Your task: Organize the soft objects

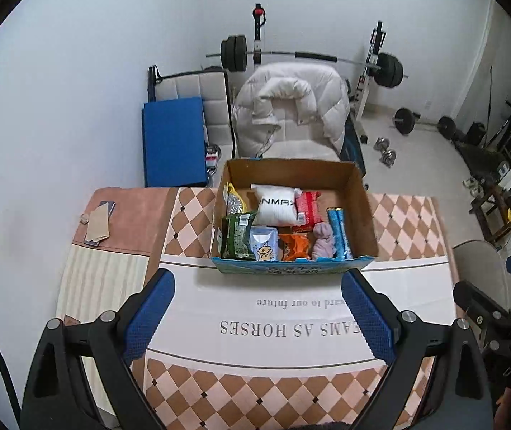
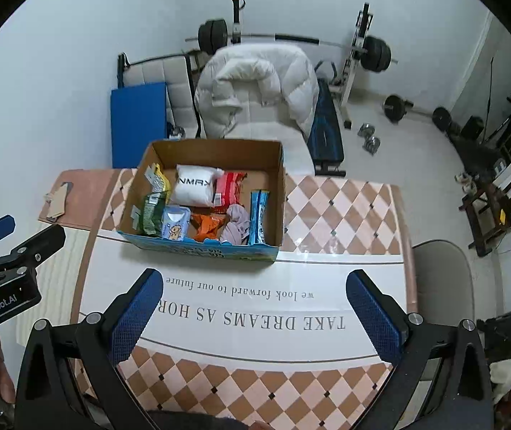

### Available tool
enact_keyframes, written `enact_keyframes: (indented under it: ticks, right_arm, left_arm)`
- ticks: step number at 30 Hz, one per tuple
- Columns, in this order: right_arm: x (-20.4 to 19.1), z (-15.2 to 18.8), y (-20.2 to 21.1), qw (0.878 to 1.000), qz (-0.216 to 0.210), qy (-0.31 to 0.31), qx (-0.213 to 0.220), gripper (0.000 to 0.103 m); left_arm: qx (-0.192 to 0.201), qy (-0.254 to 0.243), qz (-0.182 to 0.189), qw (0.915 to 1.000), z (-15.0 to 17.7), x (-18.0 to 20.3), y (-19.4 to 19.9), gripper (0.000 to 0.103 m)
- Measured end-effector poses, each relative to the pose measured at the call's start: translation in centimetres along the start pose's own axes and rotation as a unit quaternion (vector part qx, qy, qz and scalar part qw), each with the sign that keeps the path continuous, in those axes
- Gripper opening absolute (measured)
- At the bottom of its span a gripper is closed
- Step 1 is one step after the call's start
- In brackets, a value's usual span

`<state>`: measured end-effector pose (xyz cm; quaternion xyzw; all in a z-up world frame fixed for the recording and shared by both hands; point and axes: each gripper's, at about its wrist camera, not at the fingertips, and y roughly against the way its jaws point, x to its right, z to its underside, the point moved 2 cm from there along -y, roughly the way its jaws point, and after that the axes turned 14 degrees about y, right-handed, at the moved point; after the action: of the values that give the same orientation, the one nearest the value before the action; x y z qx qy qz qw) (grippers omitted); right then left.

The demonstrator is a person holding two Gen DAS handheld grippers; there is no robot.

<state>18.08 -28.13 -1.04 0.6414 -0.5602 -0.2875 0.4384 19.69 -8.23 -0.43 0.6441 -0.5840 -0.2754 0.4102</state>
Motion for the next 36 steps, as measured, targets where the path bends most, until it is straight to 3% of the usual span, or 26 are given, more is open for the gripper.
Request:
enact_keyframes:
  ticks: [10,16,20,22,36]
  right_arm:
    - [-0.2,2.3,7.8,0.999,0.016,0.007,0.047,0.103]
    - [-0.2,3.1,10.2,0.998,0.023,0.012,0.063,0.103]
    - [0.3,2.8,9.9,0.997,0.031,0.009,0.063,0.103]
    - [0.5,2.4,9.2,0.998,0.027,0.006,0.062,0.103]
    - [2.5,-0.3,4.6,0.997,0.052,-0.013,0.058,0.103]
  left_arm:
    - [0.008,0.019,0.026,0.9994,2.0,-0.1,5.2,0.095]
    - [0.023,0.018,0.019,0.9994,2.9,0.1,6.2,0.095]
    - [0.04,0.007,0.005,0.9992,2.8,0.6,5.8,0.095]
    - [0.044,0.009,0.005,0.999,2.6,0.5,5.4,0.103]
    - [0.066,0.006,-0.015,0.9977,0.6,1.0,2.4,0.103]
